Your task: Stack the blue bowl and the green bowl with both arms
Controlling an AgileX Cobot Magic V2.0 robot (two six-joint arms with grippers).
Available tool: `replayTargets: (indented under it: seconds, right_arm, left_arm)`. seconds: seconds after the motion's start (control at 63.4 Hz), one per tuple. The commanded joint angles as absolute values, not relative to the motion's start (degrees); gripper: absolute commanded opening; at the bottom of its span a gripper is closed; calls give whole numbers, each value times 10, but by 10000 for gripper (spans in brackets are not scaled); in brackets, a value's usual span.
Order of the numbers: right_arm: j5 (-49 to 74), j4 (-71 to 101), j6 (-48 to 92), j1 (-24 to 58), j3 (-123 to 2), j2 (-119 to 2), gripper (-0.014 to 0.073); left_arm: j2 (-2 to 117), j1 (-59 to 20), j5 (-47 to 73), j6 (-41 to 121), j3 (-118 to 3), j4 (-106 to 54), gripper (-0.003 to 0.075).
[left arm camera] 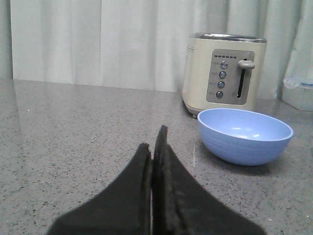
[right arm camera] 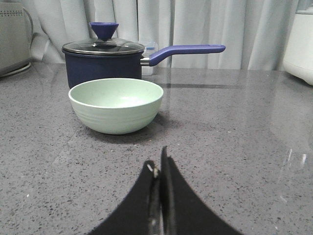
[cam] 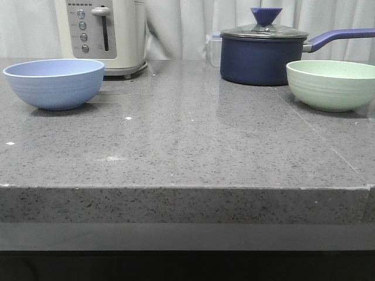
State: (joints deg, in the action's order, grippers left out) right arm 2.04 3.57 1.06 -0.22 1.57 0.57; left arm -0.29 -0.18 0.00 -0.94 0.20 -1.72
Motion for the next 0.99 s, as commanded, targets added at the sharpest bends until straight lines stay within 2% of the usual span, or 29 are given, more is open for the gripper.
replayTargets:
  seconds: [0.0, 0.41, 0.694, 0.978]
  right_arm:
    - [-28, 37, 17, -6, 6, 17, -57]
    - [-58, 37, 17, -6, -25, 17, -57]
    - [94, 33, 17, -6, -192, -11, -57]
    - [214, 11, 17, -6, -351, -150, -57]
  left_arm:
    - [-13, 0, -49, -12, 5, -21, -20]
    - [-13, -1, -91, -12, -7, -24, -20]
    - [14, -1, 81, -12, -182, -25, -20]
    - [149, -1, 282, -12, -404, -27, -20]
